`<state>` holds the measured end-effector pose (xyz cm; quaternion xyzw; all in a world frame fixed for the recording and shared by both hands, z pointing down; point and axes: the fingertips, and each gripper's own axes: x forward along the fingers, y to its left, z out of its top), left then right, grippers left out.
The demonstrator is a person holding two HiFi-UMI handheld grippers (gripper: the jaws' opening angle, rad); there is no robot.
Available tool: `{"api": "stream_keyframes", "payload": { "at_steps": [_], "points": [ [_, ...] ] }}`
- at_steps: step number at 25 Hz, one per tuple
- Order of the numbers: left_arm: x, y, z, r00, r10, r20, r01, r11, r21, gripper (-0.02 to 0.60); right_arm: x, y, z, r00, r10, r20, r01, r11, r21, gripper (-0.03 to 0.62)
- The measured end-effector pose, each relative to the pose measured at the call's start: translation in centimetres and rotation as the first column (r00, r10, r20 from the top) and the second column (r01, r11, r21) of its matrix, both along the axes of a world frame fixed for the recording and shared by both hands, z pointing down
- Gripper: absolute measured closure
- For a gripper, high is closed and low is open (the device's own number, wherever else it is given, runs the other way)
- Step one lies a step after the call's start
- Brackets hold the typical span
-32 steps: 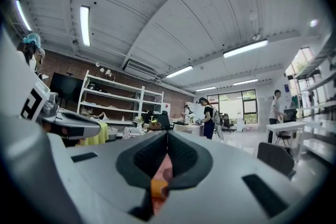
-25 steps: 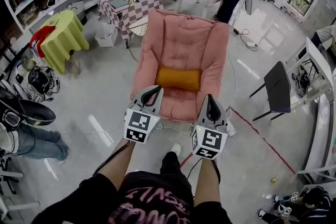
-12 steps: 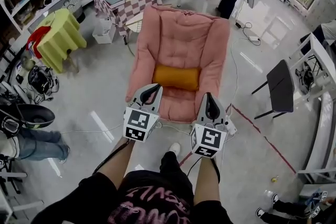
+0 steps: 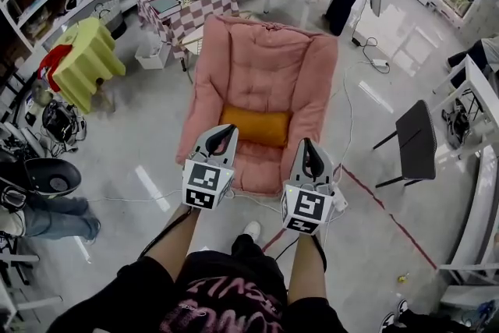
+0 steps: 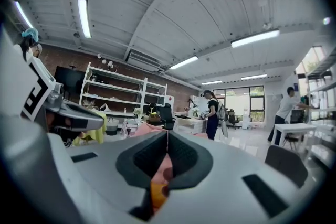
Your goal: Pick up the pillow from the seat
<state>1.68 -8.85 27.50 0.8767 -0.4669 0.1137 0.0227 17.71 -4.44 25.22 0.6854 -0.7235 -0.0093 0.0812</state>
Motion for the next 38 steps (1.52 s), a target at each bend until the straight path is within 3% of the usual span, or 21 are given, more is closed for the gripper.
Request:
{"api": "stream_keyframes", "payload": {
  "at_steps": [17,23,28,38],
  "points": [
    [3.4,-5.4,0.3,0.997,-0.057,0.044,0.056,0.998,0.012,0.568,3.4,-6.2,1.2,0.998,-0.062,0.011,0.062,0.998,-0.013,0.572],
    [4.0,-6.4,-1.5,0.997,-0.072,0.031,0.070,0.996,0.055,0.568,4.4,-7.2,0.9,0.998,-0.060,0.018,0.060,0.998,-0.023,0.572],
    [3.4,-7.4,-2.4,0.996,-0.094,-0.008,0.094,0.994,0.051,0.568,4.9,-8.1,0.4,0.998,-0.038,0.048,0.039,0.999,-0.012,0.572],
    [1.7,-8.8,-1.7,0.997,-0.079,0.002,0.079,0.996,0.037,0.568,3.6,-9.6,1.1,0.998,-0.006,0.056,0.009,0.999,-0.049,0.572]
  ]
}}
